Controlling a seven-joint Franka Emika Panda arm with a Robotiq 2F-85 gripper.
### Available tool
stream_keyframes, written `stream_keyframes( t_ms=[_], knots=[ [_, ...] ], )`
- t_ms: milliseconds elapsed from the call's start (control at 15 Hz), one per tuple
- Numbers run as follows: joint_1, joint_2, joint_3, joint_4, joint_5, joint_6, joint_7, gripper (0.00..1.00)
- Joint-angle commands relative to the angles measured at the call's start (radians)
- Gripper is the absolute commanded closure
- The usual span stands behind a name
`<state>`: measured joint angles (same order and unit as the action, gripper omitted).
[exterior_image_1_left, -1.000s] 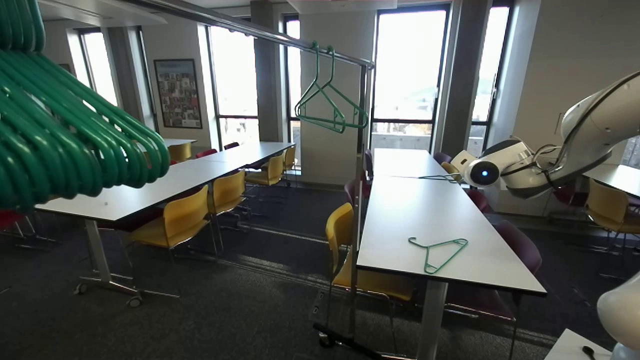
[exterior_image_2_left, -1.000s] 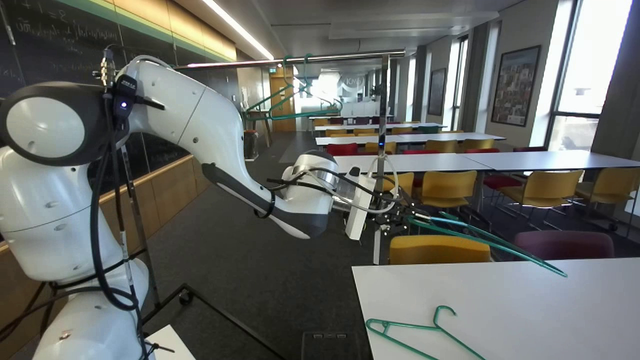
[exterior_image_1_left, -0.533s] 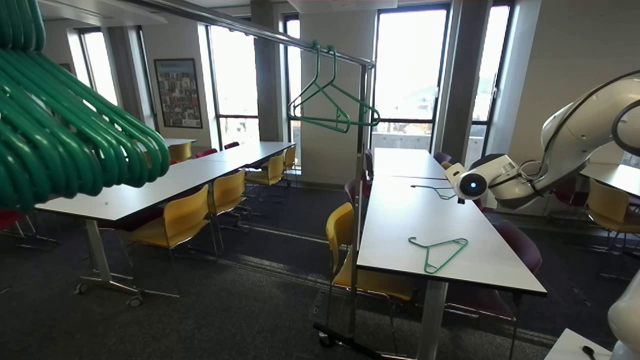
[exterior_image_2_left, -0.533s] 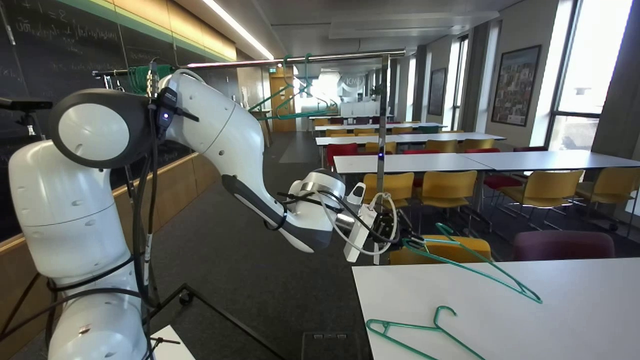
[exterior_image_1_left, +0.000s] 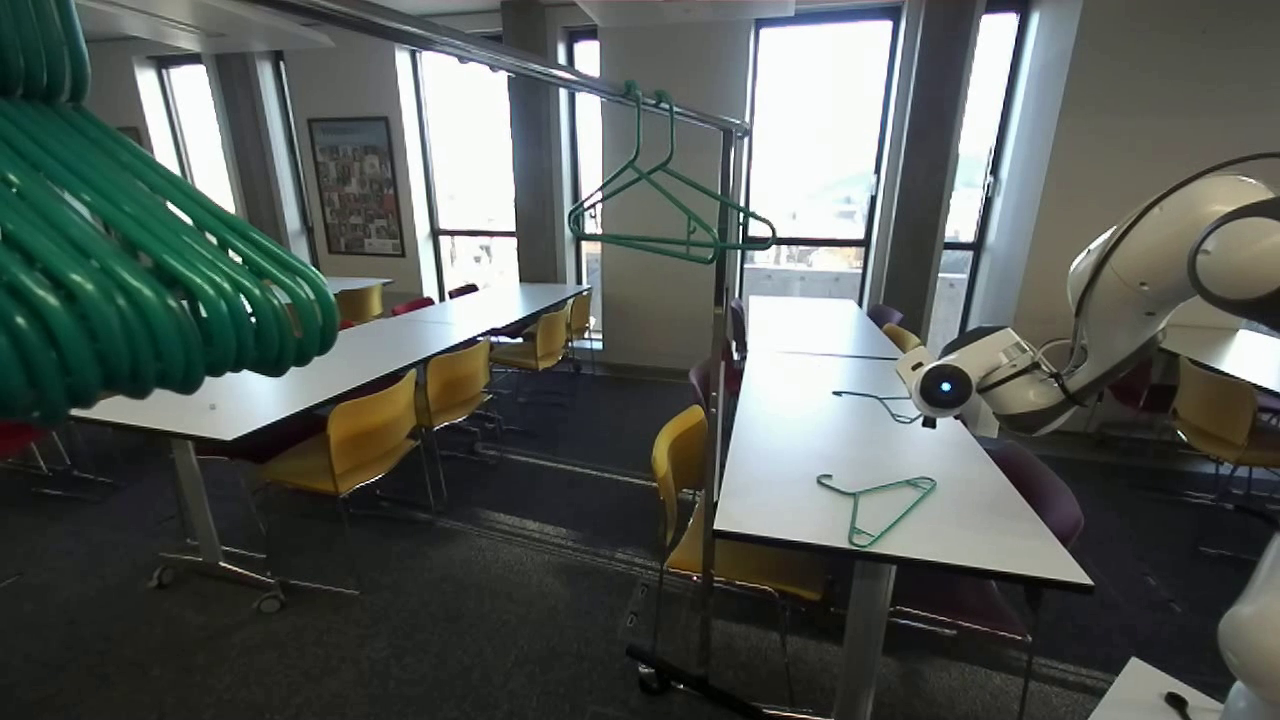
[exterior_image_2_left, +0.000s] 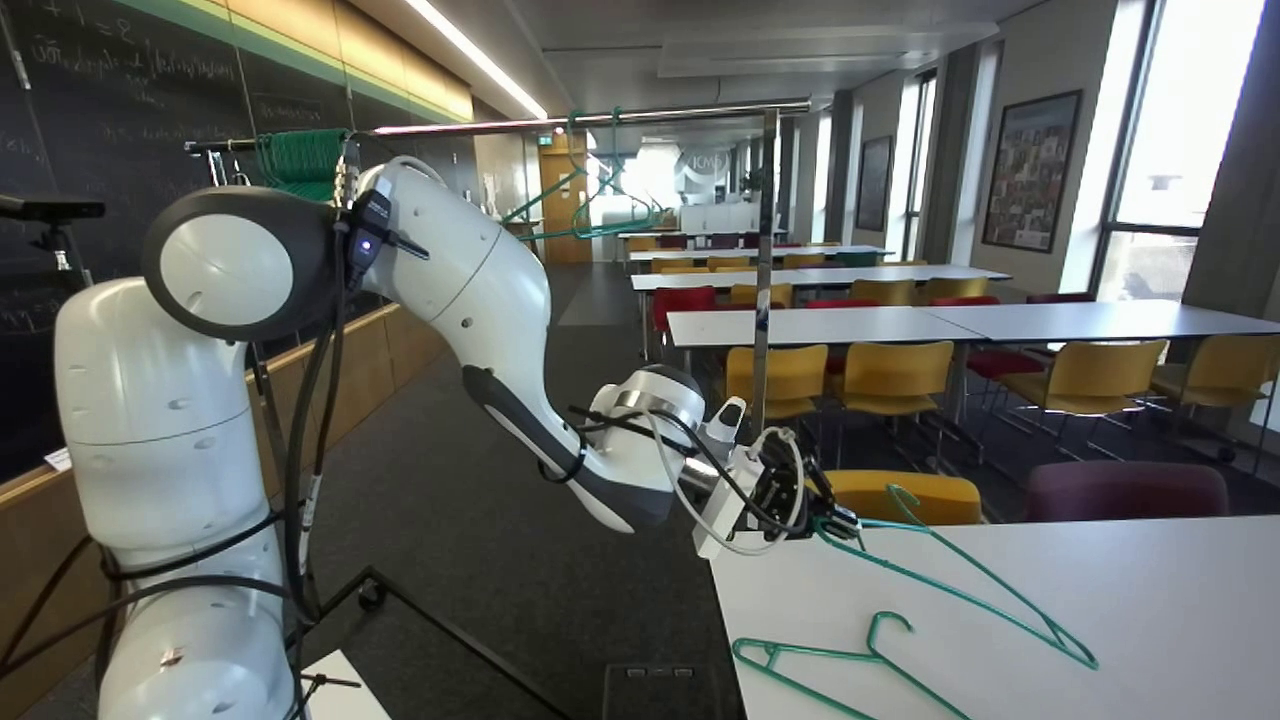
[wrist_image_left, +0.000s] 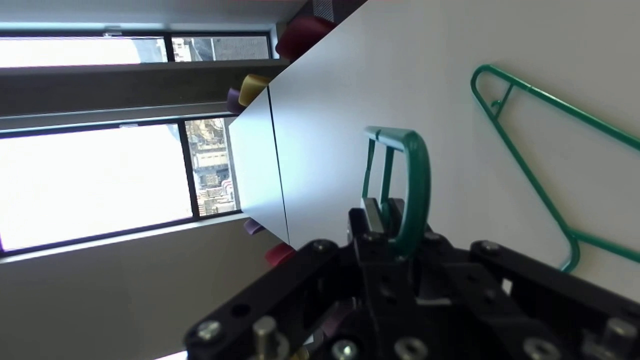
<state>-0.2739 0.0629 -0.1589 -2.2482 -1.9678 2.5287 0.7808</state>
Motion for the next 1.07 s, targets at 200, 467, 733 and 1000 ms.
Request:
stream_keyframes(
  t_ms=[200, 467, 733, 1000],
  knots=[
    [0.015, 0.059, -0.010, 0.034, -0.048, -0.007, 0.054, 0.98],
    [0.027, 0.098, 0.003, 0.051, -0.046, -0.008, 0.110, 0.98],
    [0.038, 0.140, 0.024, 0.069, -0.029, -0.011, 0.167, 0.98],
    [0.039, 0.145, 0.030, 0.048, 0.027, 0.004, 0.143, 0.91]
  ],
)
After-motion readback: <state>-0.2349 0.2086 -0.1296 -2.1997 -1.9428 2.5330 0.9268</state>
